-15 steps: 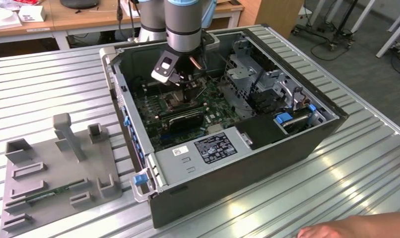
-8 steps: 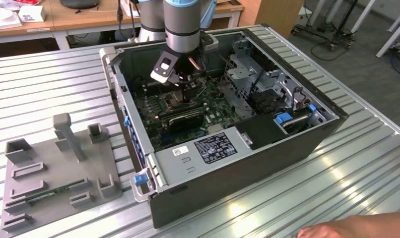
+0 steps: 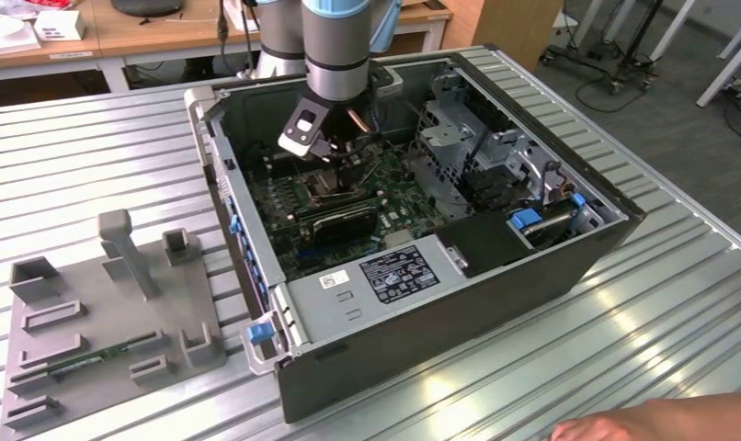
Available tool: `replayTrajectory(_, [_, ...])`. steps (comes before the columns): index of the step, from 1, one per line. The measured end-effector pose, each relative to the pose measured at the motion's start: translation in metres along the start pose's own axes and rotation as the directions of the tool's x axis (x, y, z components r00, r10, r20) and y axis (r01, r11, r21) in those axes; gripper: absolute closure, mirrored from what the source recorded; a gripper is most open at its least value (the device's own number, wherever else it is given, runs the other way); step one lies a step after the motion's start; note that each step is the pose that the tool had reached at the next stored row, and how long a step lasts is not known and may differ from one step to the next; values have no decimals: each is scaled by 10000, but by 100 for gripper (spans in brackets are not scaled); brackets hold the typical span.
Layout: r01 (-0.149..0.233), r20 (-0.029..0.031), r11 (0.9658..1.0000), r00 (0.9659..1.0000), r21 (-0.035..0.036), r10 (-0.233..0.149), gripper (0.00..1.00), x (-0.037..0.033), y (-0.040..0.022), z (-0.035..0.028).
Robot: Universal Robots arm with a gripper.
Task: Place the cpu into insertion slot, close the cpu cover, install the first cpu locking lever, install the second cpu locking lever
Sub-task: 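Place the cpu into insertion slot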
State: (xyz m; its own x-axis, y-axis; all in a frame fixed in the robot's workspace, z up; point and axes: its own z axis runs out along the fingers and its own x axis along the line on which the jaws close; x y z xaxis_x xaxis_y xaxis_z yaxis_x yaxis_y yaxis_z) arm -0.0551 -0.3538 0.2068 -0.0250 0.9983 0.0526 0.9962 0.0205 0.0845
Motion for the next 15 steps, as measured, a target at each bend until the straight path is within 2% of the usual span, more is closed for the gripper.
replayTrajectory(9, [0,-6,10000,10000,26,0,46,33,-3,27])
replayTrajectory(15, [-4,-5,10000,10000,66,4,46,40,-9,66])
